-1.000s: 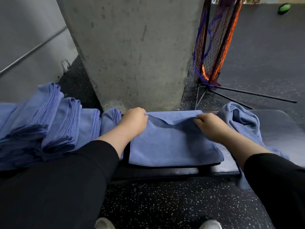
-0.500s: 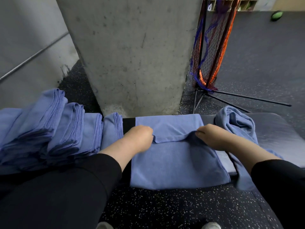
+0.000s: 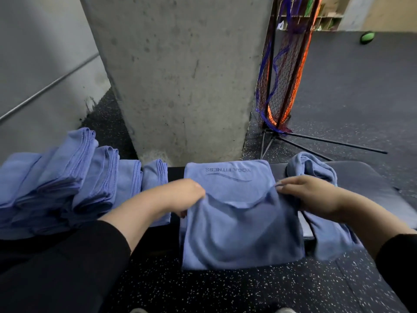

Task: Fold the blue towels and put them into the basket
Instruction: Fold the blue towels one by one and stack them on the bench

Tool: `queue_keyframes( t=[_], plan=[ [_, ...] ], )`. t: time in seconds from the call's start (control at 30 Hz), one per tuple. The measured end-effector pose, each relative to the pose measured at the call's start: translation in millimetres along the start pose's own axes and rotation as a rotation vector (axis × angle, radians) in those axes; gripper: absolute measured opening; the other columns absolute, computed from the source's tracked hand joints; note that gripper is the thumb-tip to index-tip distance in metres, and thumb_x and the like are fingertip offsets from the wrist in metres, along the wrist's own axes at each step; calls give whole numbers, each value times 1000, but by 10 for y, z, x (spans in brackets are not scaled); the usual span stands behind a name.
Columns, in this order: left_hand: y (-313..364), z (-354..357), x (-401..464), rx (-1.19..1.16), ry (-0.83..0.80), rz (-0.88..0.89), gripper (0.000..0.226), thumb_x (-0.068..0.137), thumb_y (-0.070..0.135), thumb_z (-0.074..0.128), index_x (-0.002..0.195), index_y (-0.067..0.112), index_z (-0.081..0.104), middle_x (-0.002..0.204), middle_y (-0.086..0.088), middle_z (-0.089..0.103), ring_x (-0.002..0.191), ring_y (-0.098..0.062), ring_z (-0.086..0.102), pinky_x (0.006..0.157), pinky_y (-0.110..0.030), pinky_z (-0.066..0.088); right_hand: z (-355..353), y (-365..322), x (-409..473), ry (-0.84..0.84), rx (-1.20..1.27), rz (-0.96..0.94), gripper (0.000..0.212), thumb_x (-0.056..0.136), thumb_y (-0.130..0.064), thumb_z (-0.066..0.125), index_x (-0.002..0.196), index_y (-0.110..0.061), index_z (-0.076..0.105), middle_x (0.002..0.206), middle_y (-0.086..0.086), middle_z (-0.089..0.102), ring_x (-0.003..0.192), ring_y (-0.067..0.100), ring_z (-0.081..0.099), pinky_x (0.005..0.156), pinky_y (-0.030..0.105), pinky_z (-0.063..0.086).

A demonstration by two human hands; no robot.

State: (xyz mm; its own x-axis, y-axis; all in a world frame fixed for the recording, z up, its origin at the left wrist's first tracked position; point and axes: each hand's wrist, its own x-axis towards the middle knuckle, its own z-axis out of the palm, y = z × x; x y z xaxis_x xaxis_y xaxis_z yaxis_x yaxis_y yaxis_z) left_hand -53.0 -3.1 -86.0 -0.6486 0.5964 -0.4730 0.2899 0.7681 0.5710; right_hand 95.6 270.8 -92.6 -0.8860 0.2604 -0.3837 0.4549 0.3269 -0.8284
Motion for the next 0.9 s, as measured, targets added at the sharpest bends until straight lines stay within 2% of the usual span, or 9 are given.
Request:
queue_keyframes(
  t=[0.1,0.2,0.27,0.33,0.4,0.47,0.63,0.8,0.9],
  plan=[
    [38,-221,114,-230,218,27,24,92,12,44,70,18,39,67,-4,33,60,-20,35,56,-26,33,7,-146,150,127,91,-57,19,100,-20,57,99,-15,75,96,-4,77,90,8,68,81,24,51],
    [-5,-301,423,-65,456,66,33,95,10,43,64,17,32,61,-4,32,64,-23,31,55,-34,20,60,-227,434,388,-285,-163,26,101,-23,54,90,-5,68,82,9,70,78,16,56,72,32,43],
    [-41,-265,641,23,531,56,37,98,13,42,63,16,32,62,-16,42,65,-39,40,55,-36,25,119,-217,645,461,-433,-179,29,100,-22,51,82,-2,61,72,11,61,73,22,51,67,36,39],
    [-89,-188,843,137,546,58,38,102,17,43,64,16,39,84,-23,59,85,-45,56,64,-39,39,192,-164,830,430,-516,-161,29,100,-22,50,80,-3,59,72,12,63,73,29,55,67,38,40],
    [-140,-85,1012,237,516,63,33,104,19,46,71,13,50,98,-21,66,97,-41,61,71,-38,41,266,-66,968,363,-617,-139,29,100,-19,49,77,-4,58,75,15,63,77,34,58,68,39,41],
    [-174,21,1126,341,453,68,28,103,20,47,77,13,52,104,-17,67,100,-38,62,70,-34,38,329,-4,1021,265,-761,-122,31,100,-14,47,69,-10,47,70,9,52,74,30,53,66,37,36],
    [-167,139,1172,499,354,81,23,103,21,44,109,12,64,111,-13,66,104,-34,63,80,-33,47,369,3,1009,183,-874,-39,21,99,-9,44,79,-14,44,83,9,48,82,32,53,69,37,38],
    [-154,177,997,633,132,-23,22,97,10,44,110,9,62,118,-15,64,104,-33,61,75,-33,43,261,20,858,17,-873,-44,38,98,-17,44,62,-13,34,61,5,35,69,22,36,64,37,29],
    [-144,205,804,653,77,-15,24,97,6,42,107,4,63,116,-14,64,95,-30,59,71,-27,39,246,67,686,32,-861,-75,36,98,-26,46,66,-11,37,62,4,37,64,20,34,64,39,37]
  ],
)
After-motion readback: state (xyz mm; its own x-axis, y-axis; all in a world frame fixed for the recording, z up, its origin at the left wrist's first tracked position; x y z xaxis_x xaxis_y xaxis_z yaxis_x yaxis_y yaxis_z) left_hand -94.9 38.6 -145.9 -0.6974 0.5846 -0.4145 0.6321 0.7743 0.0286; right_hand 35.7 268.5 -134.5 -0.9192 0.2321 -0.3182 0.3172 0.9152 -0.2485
